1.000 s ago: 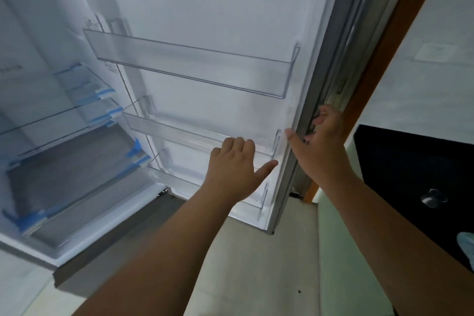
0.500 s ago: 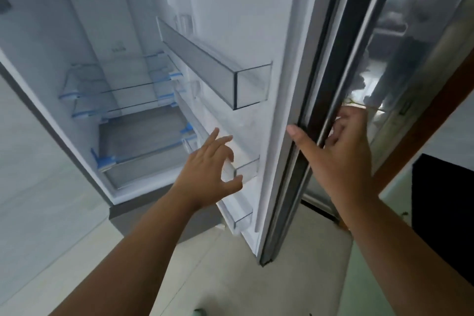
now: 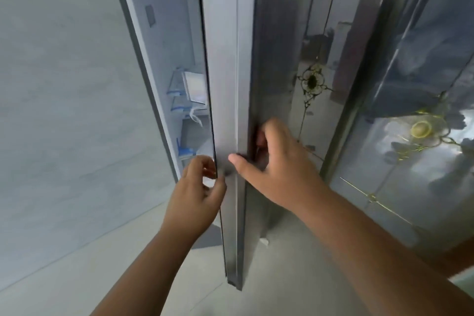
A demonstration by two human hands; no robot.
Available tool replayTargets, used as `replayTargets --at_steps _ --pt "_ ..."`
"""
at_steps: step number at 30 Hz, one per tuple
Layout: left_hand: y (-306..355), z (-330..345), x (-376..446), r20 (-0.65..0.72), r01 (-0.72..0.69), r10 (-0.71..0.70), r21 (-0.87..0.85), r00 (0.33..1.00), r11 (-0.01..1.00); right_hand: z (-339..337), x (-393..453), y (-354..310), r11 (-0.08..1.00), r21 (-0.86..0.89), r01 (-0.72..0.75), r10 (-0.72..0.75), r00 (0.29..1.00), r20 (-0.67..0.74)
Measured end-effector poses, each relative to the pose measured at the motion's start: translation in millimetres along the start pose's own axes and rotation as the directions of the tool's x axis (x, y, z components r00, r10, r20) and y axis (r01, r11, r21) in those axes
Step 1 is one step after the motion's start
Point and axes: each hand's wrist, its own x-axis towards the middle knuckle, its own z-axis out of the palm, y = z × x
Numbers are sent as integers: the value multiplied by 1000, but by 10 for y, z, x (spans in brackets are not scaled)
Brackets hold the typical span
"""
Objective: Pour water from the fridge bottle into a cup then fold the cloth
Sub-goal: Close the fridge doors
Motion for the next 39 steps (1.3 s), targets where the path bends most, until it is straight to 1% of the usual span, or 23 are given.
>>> replayTargets --at_steps 3,5,7,9,11,15,18,23,30,39 --pt "-296 -254 154 3 98 -98 -63 995 993 290 302 -172 996 31 84 -87 984 154" --pt "-494 -427 302 41 150 -148 -60 988 987 501 503 -238 992 28 122 -126 976 180" --pt "-657 -588 497 27 181 -181 -2 983 983 736 700 -289 991 10 137 -137 977 162" --pt "-814 -726 733 -48 183 -180 49 982 982 982 883 -317 993 -28 112 -107 984 140" --pt "-963 -850 988 -88 193 -189 37 978 980 1225 1059 -337 993 -86 74 -62 989 137" --pt "-1303 -1044 1530 -123 210 -212 -25 970 977 1707 1449 -363 975 -212 68 -24 979 202" --pt "-1559 -1142 1901 -140 211 -212 -20 967 977 1969 1726 -402 963 -270 -11 81 965 251" --pt "-1866 -1222 2426 -138 189 -186 7 973 982 2280 2035 -409 936 -349 -48 156 945 287" --pt "-2122 -1210 2972 -123 191 -183 54 975 980 2597 2330 -289 921 -385 -57 189 930 314" --pt "-2236 -1192 3276 -109 190 -179 99 978 977 2755 2509 -145 925 -373 -66 190 933 306"
